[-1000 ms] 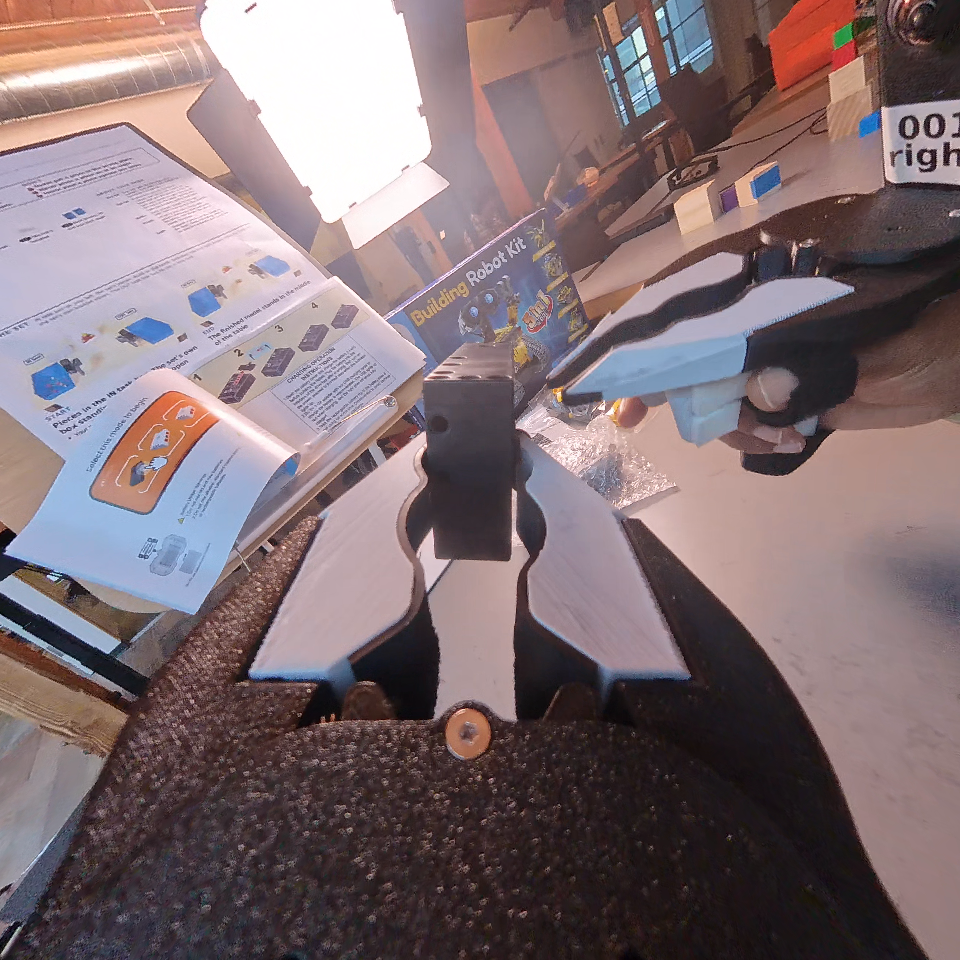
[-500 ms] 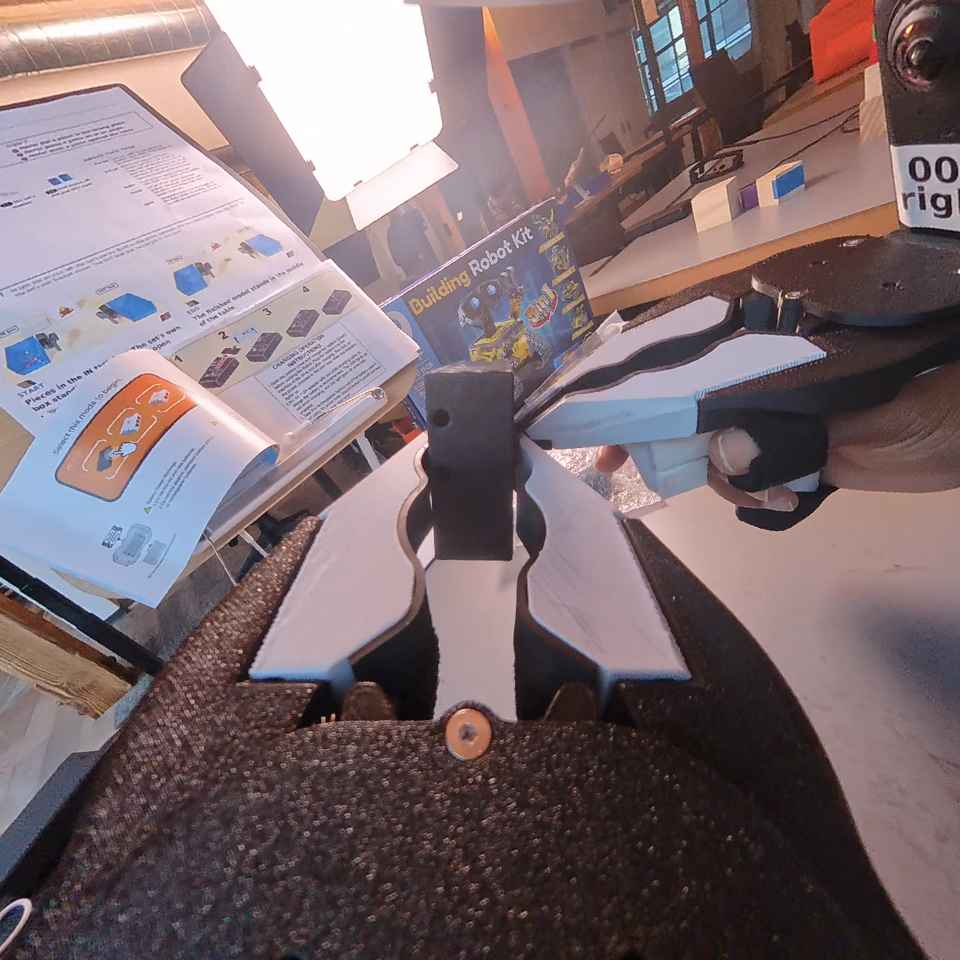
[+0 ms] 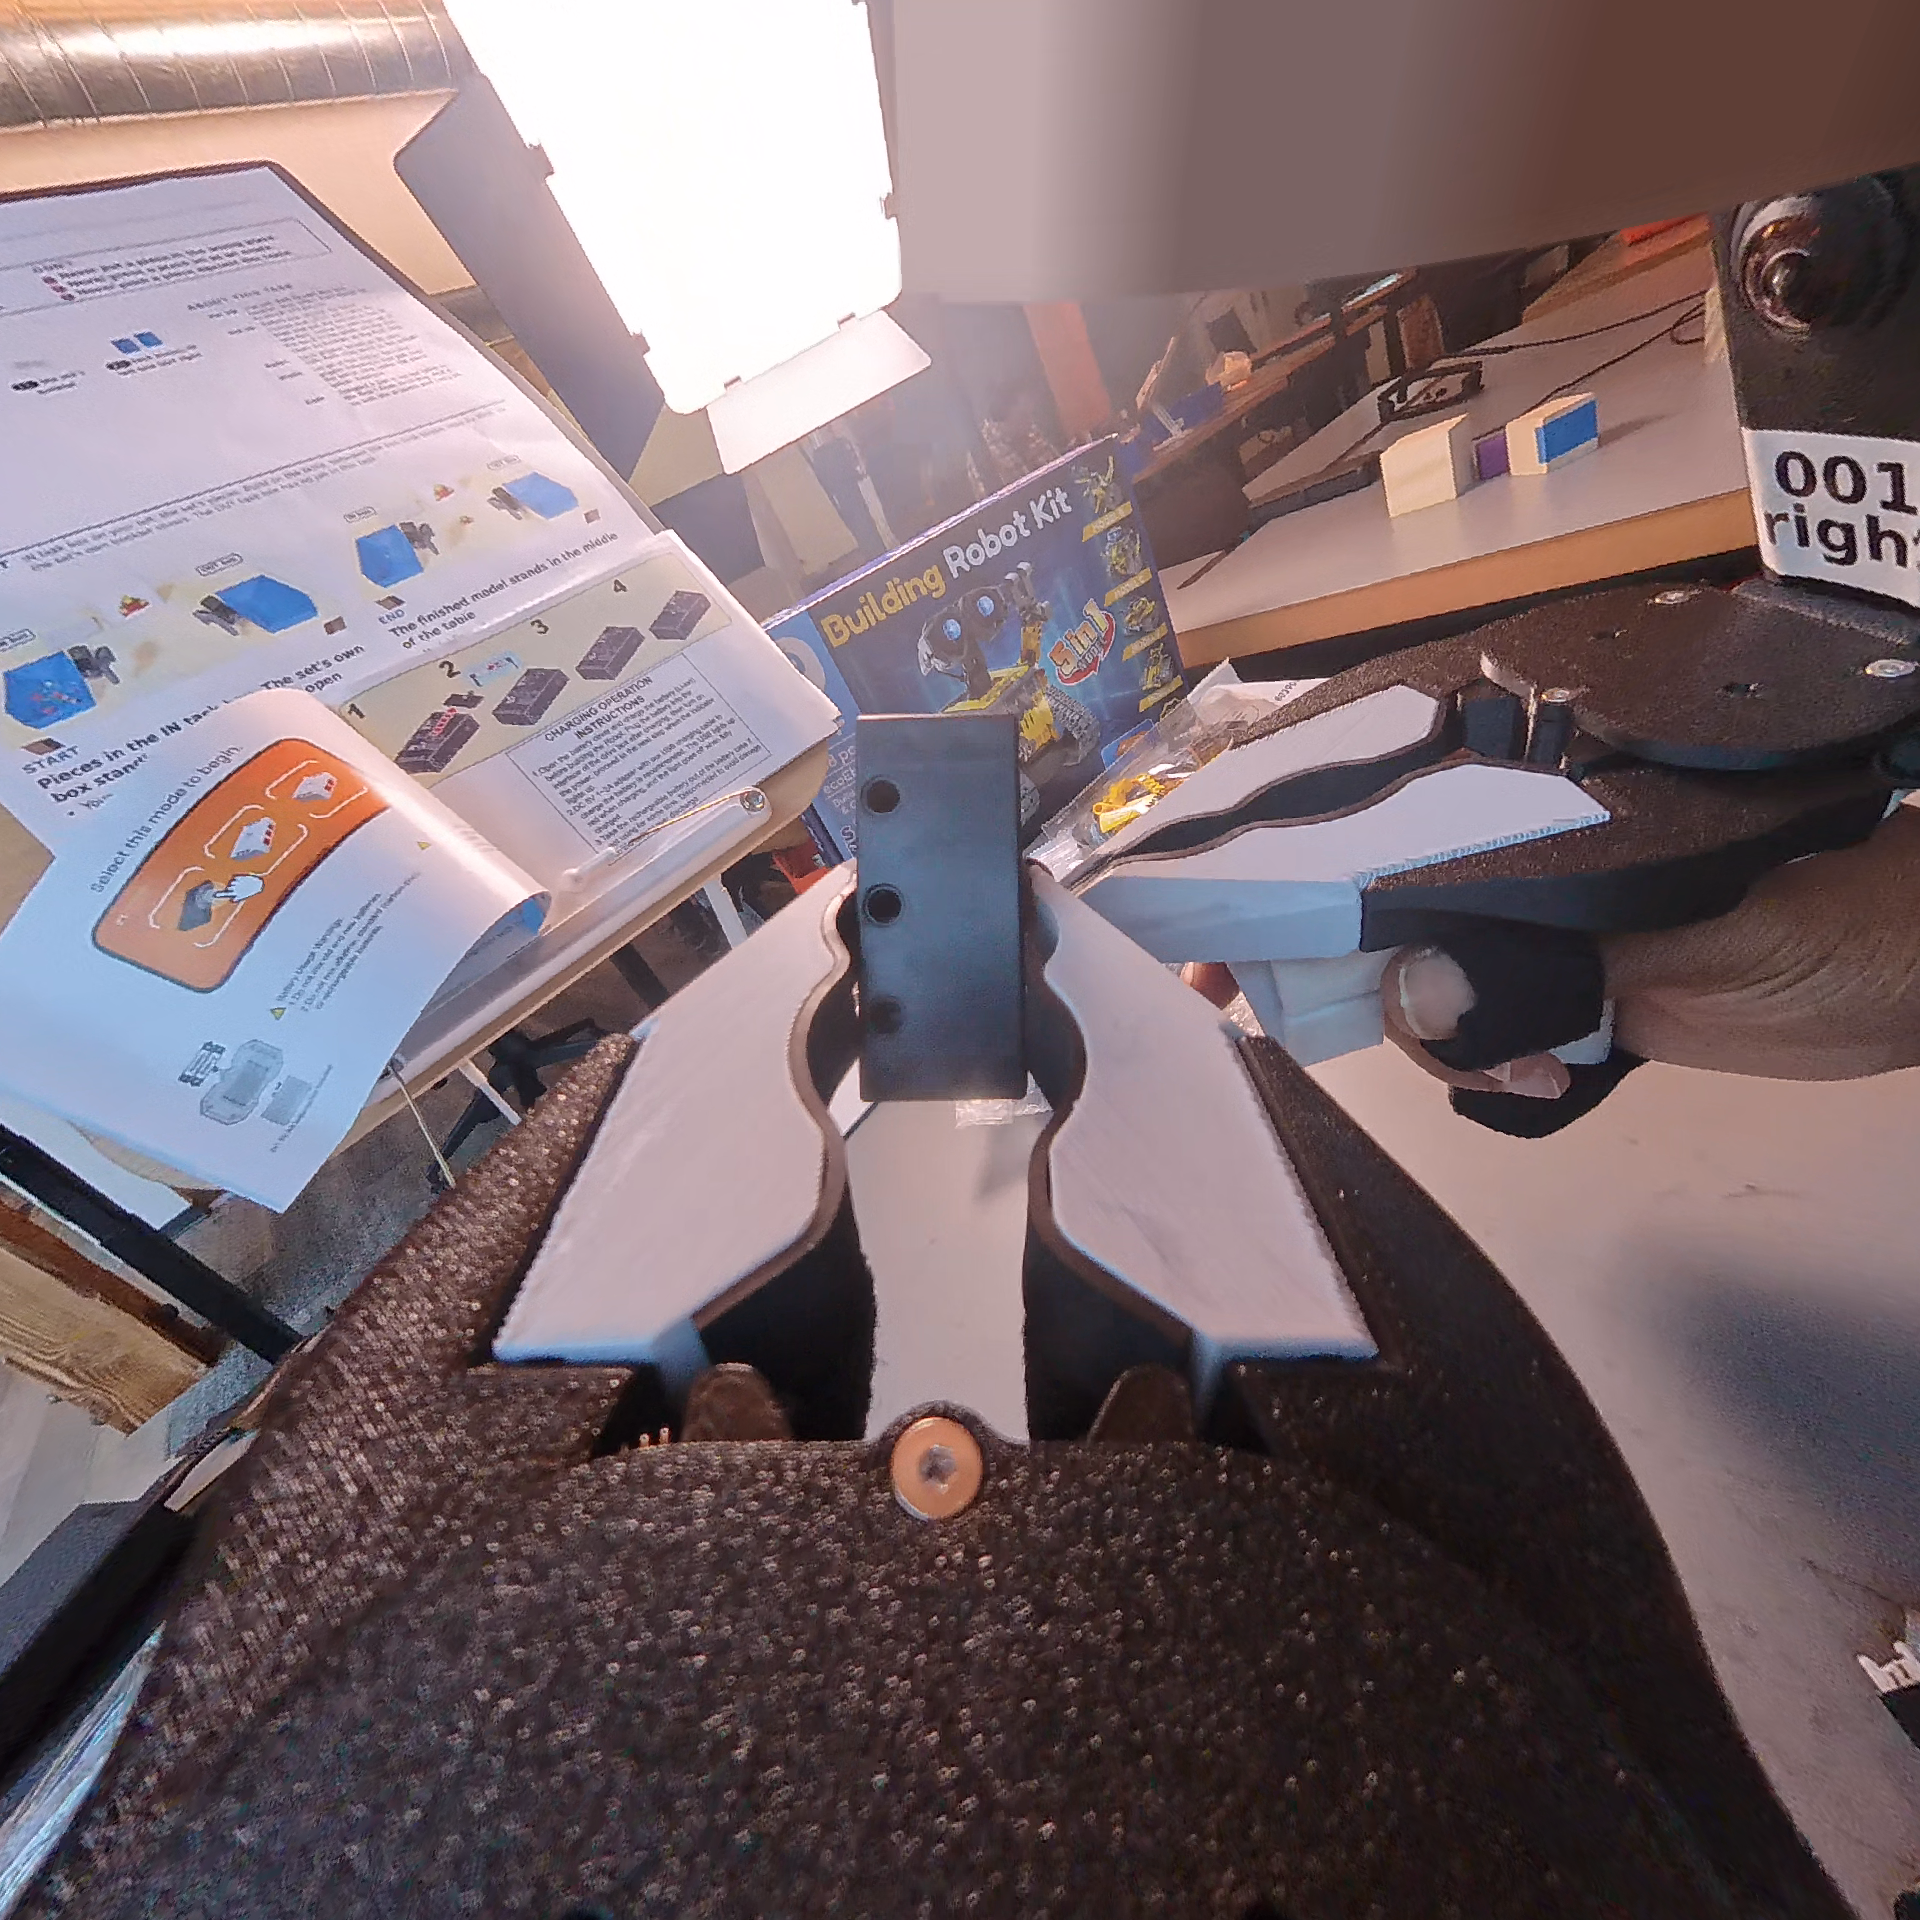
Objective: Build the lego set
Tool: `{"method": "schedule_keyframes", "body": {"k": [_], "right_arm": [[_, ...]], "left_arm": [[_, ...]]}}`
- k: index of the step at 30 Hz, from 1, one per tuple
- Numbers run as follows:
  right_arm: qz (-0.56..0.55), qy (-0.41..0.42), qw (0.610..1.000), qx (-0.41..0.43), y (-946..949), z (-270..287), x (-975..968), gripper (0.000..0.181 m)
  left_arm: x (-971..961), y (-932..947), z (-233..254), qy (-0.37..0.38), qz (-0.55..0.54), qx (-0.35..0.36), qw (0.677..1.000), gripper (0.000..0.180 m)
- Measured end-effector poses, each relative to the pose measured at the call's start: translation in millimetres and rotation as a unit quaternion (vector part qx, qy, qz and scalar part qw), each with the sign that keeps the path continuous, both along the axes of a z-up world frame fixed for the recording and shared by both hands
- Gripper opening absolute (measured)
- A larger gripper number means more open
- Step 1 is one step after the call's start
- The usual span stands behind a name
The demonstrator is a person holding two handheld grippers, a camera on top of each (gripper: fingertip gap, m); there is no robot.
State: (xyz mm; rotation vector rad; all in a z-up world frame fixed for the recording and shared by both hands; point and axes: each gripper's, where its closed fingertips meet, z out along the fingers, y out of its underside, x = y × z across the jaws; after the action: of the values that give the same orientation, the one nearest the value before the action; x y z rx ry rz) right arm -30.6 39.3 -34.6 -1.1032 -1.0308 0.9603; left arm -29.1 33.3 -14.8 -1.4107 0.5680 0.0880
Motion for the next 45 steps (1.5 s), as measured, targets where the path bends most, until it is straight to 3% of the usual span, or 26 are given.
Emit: {"method": "schedule_keyframes", "body": {"k": [6,28,35,37,42,43,45], "right_arm": [[0.027,-0.005,0.999,0.038,-17.1,1.8,-2.8,0.0],[0.005,0.006,1.0,0.026,-3.1,1.2,0.6,0.0],[0.068,0.006,0.995,0.068,-29.4,3.9,-2.7,0.0],[0.06,-0.009,0.994,0.095,-36.1,1.1,-5.6,0.0],[-0.001,0.009,0.998,0.07,6.9,6.2,7.8,0.0],[-0.013,0.008,0.996,0.089,11.9,7.2,10.5,0.005],[-0.022,-0.032,0.991,0.13,18.8,-3.0,8.1,0.038]], "left_arm": [[-3.1,2.0,-2.3,-0.019,-0.004,-0.011,1.0,0.025],[-1.2,-2.1,2.7,-0.053,-0.024,-0.009,0.998,0.025],[-5.7,0.4,-0.3,-0.05,-0.017,-0.017,0.998,0.025],[-7.5,0.8,-1.0,-0.059,-0.02,-0.02,0.998,0.025],[-16.8,1.8,0.5,-0.117,-0.027,-0.04,0.992,0.025],[-21.1,3.9,-2.2,-0.148,-0.032,-0.056,0.987,0.026],[-30.8,9.1,-10.9,-0.229,-0.047,-0.098,0.967,0.026]]}}
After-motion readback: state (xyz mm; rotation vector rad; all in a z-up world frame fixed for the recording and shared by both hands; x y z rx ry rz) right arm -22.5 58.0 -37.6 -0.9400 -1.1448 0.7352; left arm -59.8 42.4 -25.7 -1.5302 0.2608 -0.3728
